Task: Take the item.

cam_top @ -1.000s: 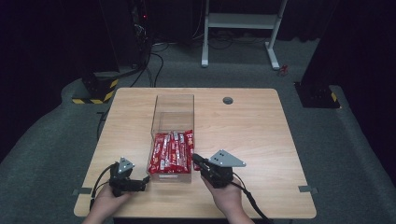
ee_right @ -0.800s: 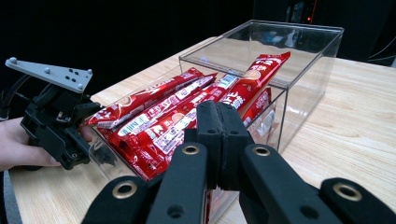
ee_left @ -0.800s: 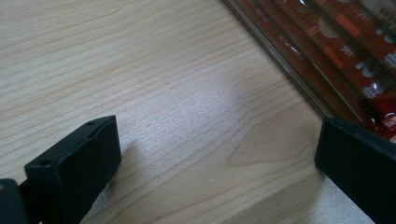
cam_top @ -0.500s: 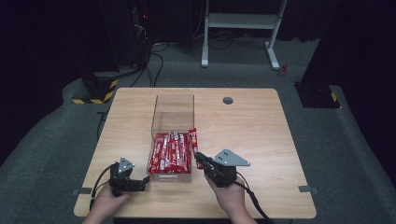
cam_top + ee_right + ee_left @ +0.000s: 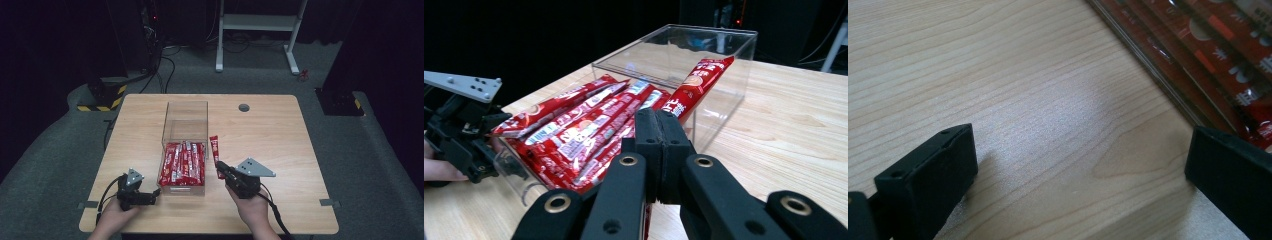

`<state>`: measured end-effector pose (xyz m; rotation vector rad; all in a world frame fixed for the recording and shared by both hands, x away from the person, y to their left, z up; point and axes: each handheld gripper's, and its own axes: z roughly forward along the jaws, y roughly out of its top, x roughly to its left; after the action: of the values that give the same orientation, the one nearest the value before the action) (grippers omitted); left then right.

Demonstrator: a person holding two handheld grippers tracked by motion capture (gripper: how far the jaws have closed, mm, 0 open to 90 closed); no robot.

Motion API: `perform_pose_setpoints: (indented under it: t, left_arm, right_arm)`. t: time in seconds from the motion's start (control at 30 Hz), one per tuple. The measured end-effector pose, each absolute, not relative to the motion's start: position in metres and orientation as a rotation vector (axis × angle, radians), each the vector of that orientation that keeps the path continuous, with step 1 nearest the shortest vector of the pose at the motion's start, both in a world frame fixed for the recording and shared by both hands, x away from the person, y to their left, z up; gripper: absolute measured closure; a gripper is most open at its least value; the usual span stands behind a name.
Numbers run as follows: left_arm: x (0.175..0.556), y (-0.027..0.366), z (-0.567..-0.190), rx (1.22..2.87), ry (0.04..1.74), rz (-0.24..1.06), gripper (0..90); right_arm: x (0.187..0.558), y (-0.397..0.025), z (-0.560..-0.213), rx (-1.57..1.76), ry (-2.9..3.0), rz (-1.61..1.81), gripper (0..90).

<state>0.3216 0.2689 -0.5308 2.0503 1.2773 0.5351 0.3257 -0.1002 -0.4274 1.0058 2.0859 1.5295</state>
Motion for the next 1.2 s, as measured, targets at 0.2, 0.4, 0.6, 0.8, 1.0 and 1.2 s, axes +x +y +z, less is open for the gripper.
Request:
perform_pose_setpoints:
  t: [0.2, 0.4, 0.6, 0.8, 1.0, 1.2]
  left_arm:
    - [0.322, 0.269, -0.531, 2.050, 1.277, 0.535, 0.6]
    - [0.322, 0.269, -0.531, 2.051, 1.277, 0.535, 0.6]
    - [0.322, 0.269, -0.531, 2.051, 1.277, 0.535, 0.6]
    - [0.321, 0.269, -0.531, 2.046, 1.285, 0.537, 0.6]
    - [0.321, 0.270, -0.531, 2.034, 1.311, 0.546, 0.6]
    - [0.321, 0.270, -0.531, 2.033, 1.311, 0.546, 0.6]
  right_arm:
    - [0.329, -0.109, -0.427, 1.028, 2.065, 1.519, 90.0]
    - [0.333, -0.118, -0.427, 1.048, 2.043, 1.507, 90.0]
    - [0.339, -0.126, -0.427, 1.064, 2.025, 1.483, 90.0]
    - [0.349, -0.135, -0.430, 1.098, 2.007, 1.455, 90.0]
    - [0.357, -0.144, -0.434, 1.129, 1.987, 1.428, 90.0]
    - [0.366, -0.150, -0.440, 1.150, 1.978, 1.382, 90.0]
